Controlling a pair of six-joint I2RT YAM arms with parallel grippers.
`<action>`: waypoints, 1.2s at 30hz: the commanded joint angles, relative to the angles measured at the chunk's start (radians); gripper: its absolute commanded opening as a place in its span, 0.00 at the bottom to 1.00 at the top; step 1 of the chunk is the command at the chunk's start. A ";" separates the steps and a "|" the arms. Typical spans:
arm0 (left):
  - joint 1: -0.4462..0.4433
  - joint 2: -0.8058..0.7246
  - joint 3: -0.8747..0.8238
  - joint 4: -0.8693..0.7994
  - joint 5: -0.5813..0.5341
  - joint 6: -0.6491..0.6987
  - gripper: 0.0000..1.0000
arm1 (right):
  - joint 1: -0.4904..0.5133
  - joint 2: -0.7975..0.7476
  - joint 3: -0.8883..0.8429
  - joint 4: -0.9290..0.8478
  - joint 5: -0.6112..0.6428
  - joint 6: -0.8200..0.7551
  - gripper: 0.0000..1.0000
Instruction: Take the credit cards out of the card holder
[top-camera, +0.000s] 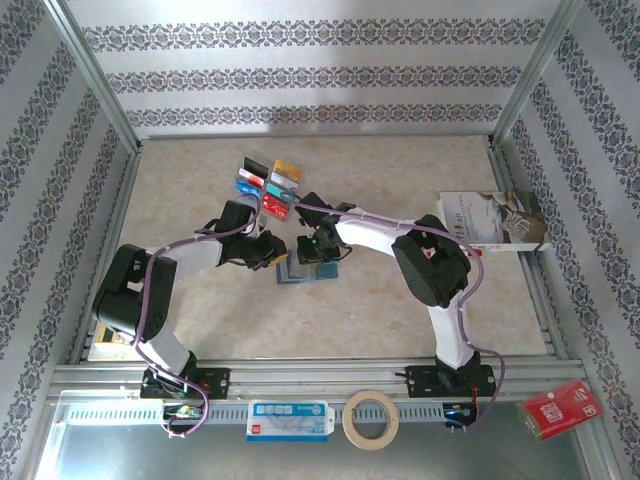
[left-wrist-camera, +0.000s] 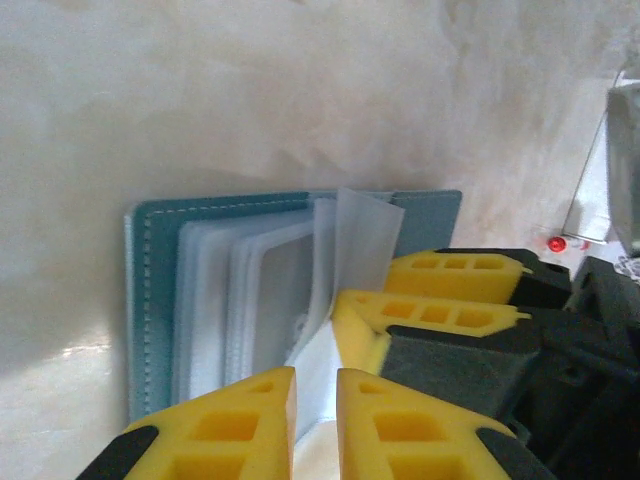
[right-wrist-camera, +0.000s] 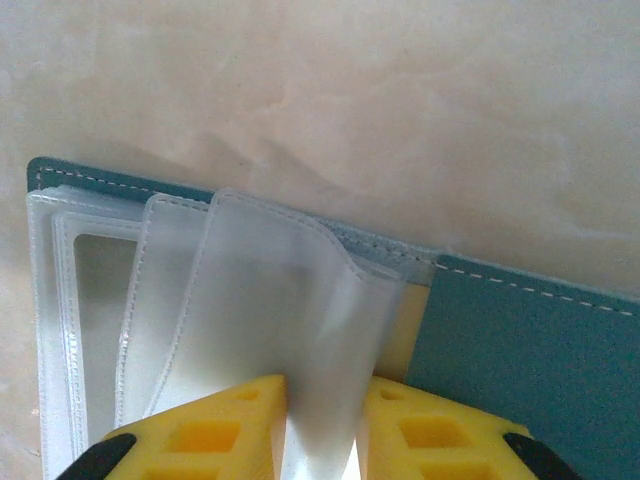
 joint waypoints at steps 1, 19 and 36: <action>-0.010 0.022 0.018 0.040 0.038 -0.011 0.19 | -0.005 0.035 -0.048 -0.008 0.033 0.021 0.27; -0.016 0.149 0.101 0.001 0.034 0.055 0.20 | 0.008 0.027 -0.053 0.035 0.029 0.040 0.27; -0.037 0.183 0.141 -0.047 0.103 0.140 0.19 | -0.031 -0.053 -0.126 0.178 -0.053 0.096 0.27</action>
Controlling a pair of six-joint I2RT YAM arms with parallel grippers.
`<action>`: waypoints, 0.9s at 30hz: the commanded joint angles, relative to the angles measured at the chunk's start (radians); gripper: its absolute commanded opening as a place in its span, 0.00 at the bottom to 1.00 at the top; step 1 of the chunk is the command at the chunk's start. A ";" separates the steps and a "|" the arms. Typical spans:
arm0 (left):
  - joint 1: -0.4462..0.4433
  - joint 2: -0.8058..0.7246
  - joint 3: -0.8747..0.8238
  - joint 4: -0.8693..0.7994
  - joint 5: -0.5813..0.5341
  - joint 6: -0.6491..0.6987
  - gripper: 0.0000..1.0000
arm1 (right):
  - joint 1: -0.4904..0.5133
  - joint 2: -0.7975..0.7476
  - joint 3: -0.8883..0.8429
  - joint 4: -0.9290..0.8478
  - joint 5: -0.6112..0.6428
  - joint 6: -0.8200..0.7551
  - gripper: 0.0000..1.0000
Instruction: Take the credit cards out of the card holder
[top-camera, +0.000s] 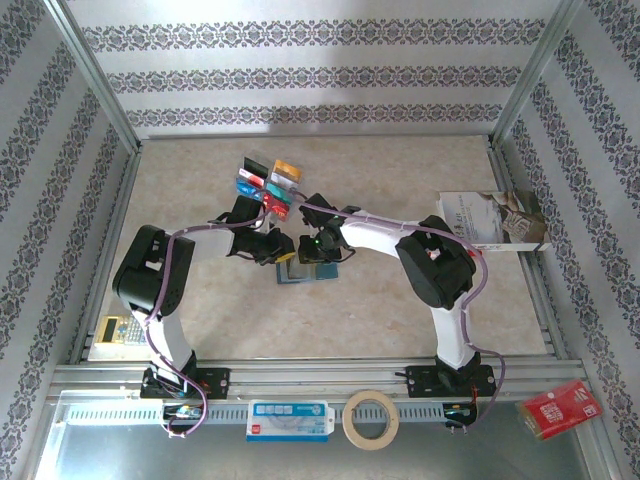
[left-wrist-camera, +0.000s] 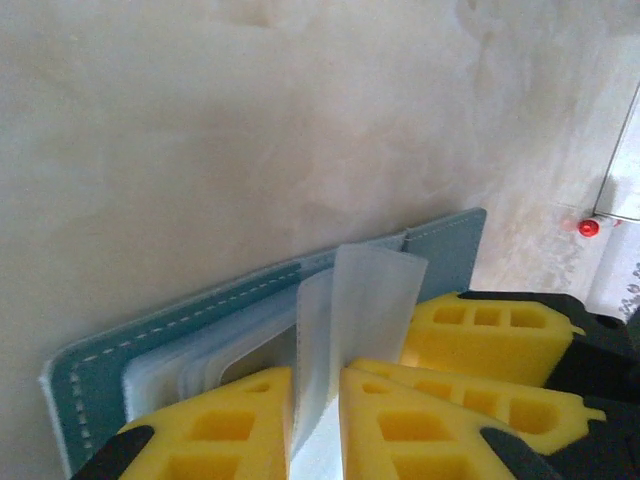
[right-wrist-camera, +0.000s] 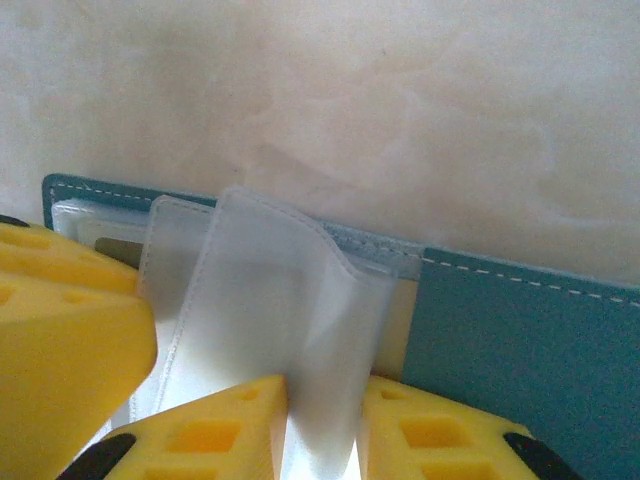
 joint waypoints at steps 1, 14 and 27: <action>-0.022 0.009 0.024 -0.034 0.058 0.037 0.19 | -0.018 -0.023 -0.056 0.100 -0.024 0.043 0.27; -0.028 -0.028 -0.003 0.025 0.094 0.017 0.17 | -0.072 -0.190 -0.225 0.384 -0.058 0.146 0.30; -0.109 -0.023 0.008 0.198 0.119 -0.094 0.35 | -0.110 -0.383 -0.376 0.456 0.138 0.117 0.32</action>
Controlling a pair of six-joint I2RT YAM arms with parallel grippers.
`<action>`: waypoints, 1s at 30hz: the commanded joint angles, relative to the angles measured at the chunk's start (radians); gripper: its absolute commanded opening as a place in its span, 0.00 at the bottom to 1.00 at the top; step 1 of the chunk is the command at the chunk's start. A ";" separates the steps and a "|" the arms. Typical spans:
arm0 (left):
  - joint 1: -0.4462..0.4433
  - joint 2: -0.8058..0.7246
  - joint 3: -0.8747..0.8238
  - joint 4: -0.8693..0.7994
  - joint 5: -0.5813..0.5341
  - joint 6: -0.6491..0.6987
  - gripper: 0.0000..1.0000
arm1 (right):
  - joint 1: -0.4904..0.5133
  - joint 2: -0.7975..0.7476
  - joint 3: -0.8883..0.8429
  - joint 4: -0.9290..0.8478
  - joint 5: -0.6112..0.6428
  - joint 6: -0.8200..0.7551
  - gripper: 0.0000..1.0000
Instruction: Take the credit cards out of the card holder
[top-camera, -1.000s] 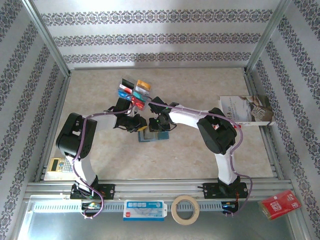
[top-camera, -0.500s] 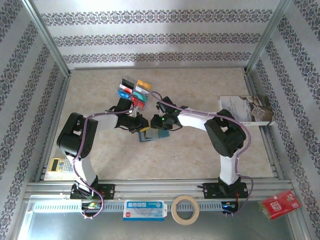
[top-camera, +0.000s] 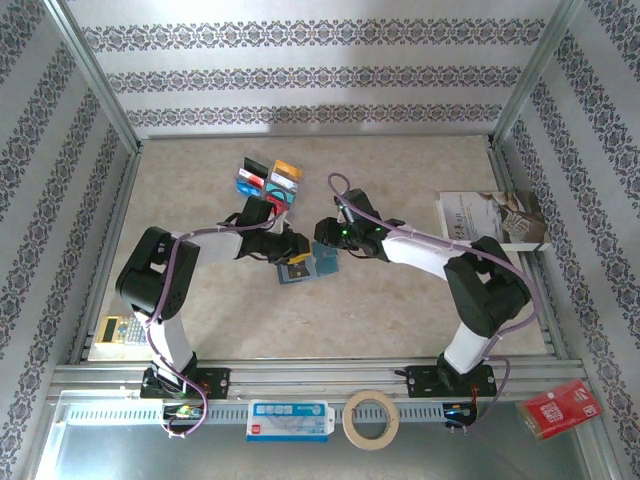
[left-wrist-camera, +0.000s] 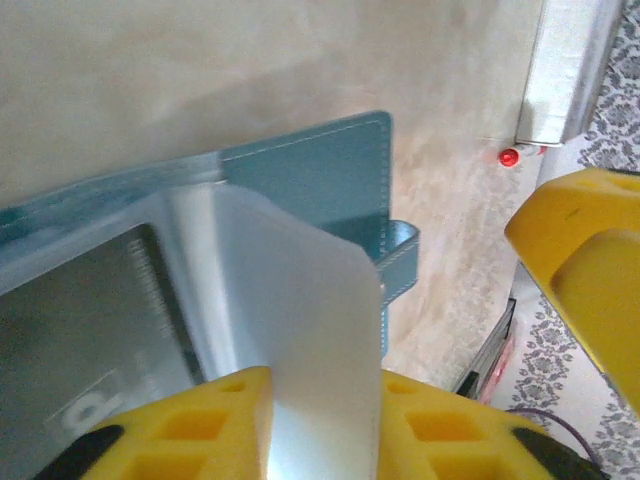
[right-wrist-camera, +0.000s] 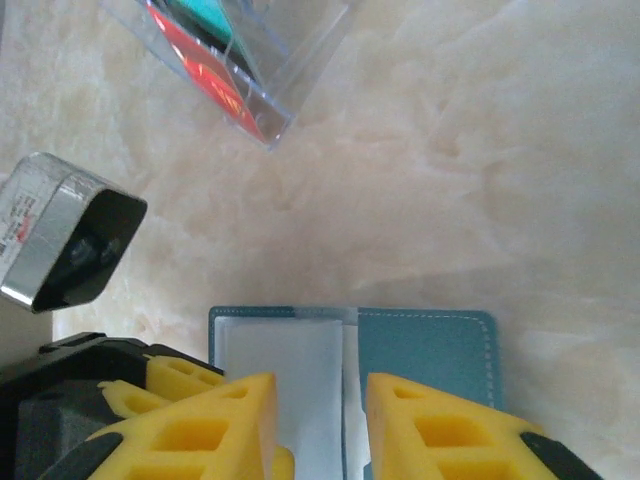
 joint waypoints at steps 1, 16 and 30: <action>-0.032 -0.011 0.008 0.097 0.008 -0.052 0.37 | -0.010 -0.052 -0.031 0.025 0.098 -0.017 0.33; -0.060 0.064 0.083 0.017 -0.144 -0.050 0.49 | -0.025 -0.096 -0.077 0.016 0.128 -0.007 0.38; 0.041 -0.244 -0.114 -0.012 -0.366 -0.008 0.39 | 0.021 -0.070 0.083 -0.110 0.078 -0.140 0.32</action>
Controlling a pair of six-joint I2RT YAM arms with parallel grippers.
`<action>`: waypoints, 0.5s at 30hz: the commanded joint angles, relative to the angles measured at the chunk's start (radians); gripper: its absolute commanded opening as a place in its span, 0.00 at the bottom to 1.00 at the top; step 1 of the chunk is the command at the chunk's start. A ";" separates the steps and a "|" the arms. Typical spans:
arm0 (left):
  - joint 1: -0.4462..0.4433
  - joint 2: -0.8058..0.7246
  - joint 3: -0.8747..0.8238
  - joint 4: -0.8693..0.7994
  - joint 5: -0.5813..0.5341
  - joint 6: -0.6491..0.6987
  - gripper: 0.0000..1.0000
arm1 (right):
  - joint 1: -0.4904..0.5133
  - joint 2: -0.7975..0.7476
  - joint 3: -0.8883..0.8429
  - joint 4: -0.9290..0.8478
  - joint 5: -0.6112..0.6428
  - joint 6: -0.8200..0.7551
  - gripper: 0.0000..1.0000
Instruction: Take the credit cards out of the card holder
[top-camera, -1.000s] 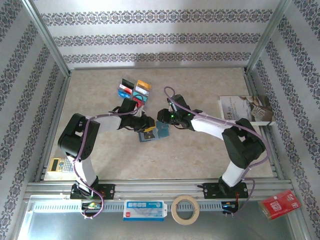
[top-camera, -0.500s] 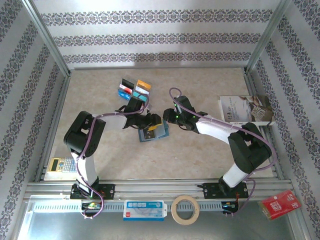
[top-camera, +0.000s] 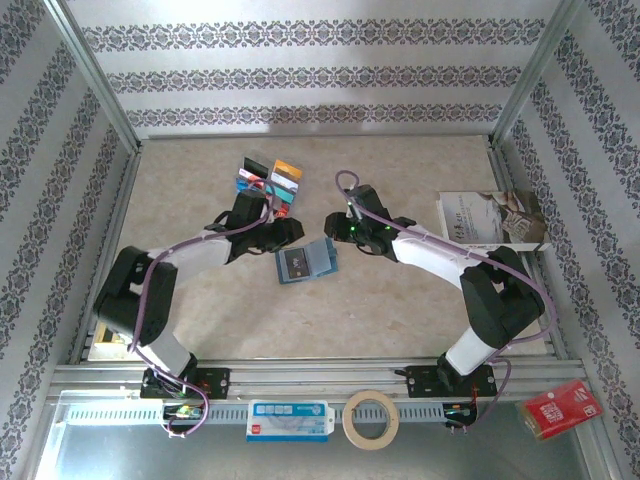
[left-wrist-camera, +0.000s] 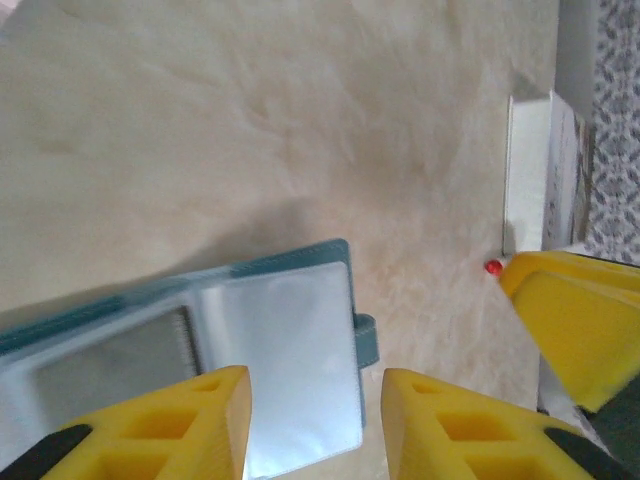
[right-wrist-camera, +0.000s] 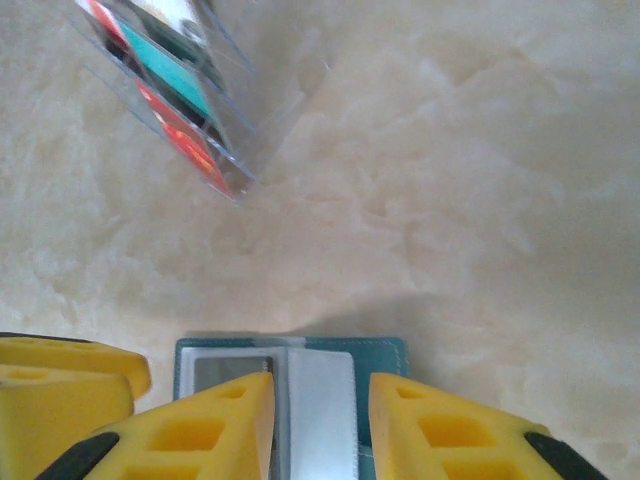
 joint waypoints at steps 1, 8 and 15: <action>0.031 -0.054 -0.063 -0.040 -0.086 0.023 0.38 | 0.045 0.020 0.081 -0.048 -0.034 -0.063 0.31; 0.036 -0.060 -0.112 -0.030 -0.058 -0.010 0.30 | 0.125 0.167 0.182 -0.077 -0.123 -0.035 0.27; 0.036 -0.016 -0.111 -0.015 -0.030 -0.019 0.26 | 0.130 0.282 0.253 -0.174 -0.106 0.005 0.26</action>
